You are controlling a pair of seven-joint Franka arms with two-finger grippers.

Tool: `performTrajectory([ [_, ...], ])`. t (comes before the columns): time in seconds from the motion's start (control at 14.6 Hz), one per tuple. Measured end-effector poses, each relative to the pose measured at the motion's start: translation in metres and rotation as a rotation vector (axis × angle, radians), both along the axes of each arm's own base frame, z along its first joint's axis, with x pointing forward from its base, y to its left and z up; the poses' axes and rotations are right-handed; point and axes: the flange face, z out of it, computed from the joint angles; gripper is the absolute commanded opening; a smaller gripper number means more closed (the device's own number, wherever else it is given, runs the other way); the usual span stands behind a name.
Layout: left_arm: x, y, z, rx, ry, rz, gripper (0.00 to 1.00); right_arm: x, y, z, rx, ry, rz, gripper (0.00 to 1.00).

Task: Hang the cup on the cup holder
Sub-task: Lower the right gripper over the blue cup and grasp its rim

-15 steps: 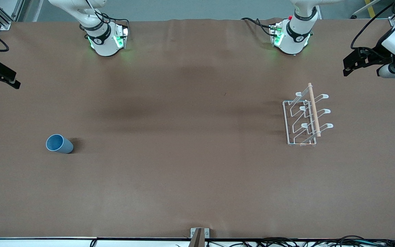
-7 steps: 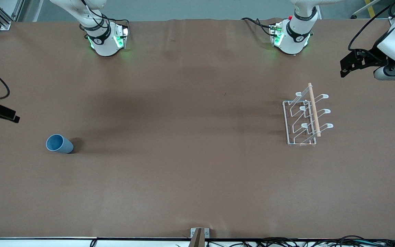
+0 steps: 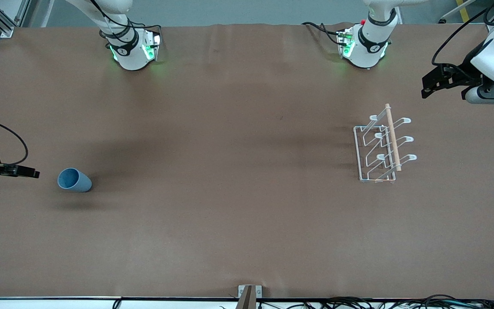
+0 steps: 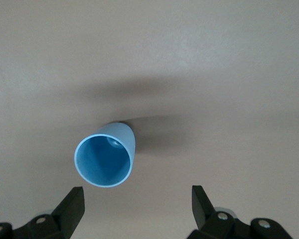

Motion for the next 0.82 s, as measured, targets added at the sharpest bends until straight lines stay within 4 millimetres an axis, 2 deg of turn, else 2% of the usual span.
performTrajectory([
  [0.14,0.0,0.0,0.0,0.0,0.001,0.0,1.0,-0.003,0.002,-0.021,0.018,0.012,-0.006,0.91],
  [0.55,0.0,0.0,0.0,-0.003,0.0,0.0,1.0,-0.012,0.006,-0.062,0.027,0.009,-0.017,0.87],
  [0.69,0.0,0.0,0.0,-0.003,0.0,0.0,1.0,-0.015,0.008,-0.081,0.02,-0.012,-0.021,0.83],
  [0.75,0.0,0.0,0.0,-0.005,0.0,0.0,1.0,-0.017,0.009,-0.09,0.019,-0.016,-0.022,0.76],
  [0.82,0.0,-0.001,0.0,-0.008,0.0,0.0,1.0,-0.018,0.01,-0.098,0.021,-0.012,-0.023,0.56],
])
